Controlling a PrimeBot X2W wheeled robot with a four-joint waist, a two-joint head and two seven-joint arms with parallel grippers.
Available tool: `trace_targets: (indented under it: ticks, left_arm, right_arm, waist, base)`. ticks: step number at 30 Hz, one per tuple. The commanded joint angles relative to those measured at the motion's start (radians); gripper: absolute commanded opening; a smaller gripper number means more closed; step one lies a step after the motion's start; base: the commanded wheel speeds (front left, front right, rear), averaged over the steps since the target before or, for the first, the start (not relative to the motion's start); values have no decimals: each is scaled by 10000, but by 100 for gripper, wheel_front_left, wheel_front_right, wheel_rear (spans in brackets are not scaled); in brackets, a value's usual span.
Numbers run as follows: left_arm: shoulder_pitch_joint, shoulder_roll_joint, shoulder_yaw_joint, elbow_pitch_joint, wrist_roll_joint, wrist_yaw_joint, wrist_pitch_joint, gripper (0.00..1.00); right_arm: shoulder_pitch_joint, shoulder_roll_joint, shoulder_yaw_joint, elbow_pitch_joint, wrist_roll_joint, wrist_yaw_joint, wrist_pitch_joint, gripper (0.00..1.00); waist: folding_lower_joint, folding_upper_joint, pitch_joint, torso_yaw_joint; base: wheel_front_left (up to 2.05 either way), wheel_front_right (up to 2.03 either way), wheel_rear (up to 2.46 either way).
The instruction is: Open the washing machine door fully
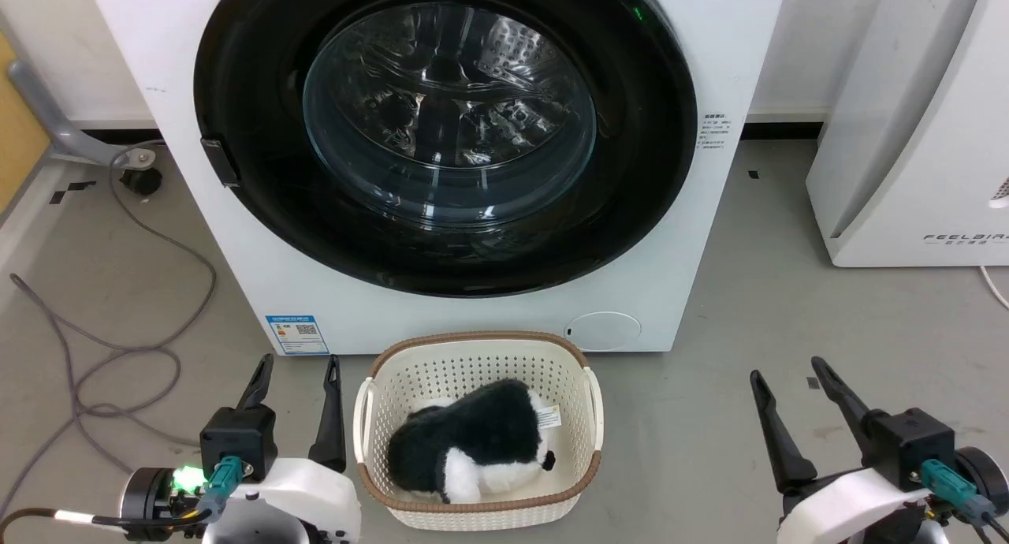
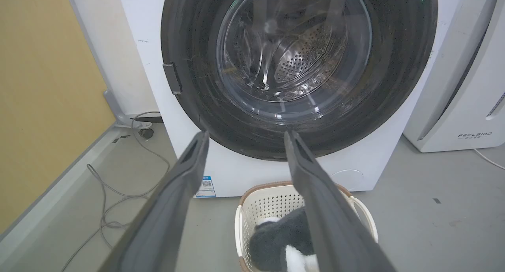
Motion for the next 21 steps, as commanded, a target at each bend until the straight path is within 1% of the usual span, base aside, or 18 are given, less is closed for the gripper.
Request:
trace_targets:
  ticks: [1, 12, 13, 18, 21]
  left_arm:
    - [-35, 2, -25, -4, -91, 69, -95, 100]
    - [-91, 2, -130, -43, -192, 246, -325, 100]
    - [-97, 2, -137, -46, -200, 260, -346, 100]
    - [-140, 2, -166, -58, -235, 330, -451, 100]
    - [-174, 2, -175, -74, -252, 373, -513, 100]
  right_arm:
    - [1, 3, -61, -62, 124, -1, -100, 100]
    - [-11, 6, -189, -262, 698, -2, -329, 100]
    - [-17, 6, -194, -273, 766, -2, -350, 0]
    - [-83, 8, -298, -274, 1351, -2, -454, 0]
    - [-188, 9, -437, -97, 2188, -2, -515, 0]
  waist:
    - [0, 0, 3, 1]
    - [0, 0, 47, 21]
    - [0, 0, 53, 24]
    - [0, 0, 100, 41]
    - [0, 0, 143, 48]
  base:
    - [0, 0, 0]
    - [0, 0, 0]
    - [0, 0, 0]
    - [0, 0, 0]
    - [0, 0, 0]
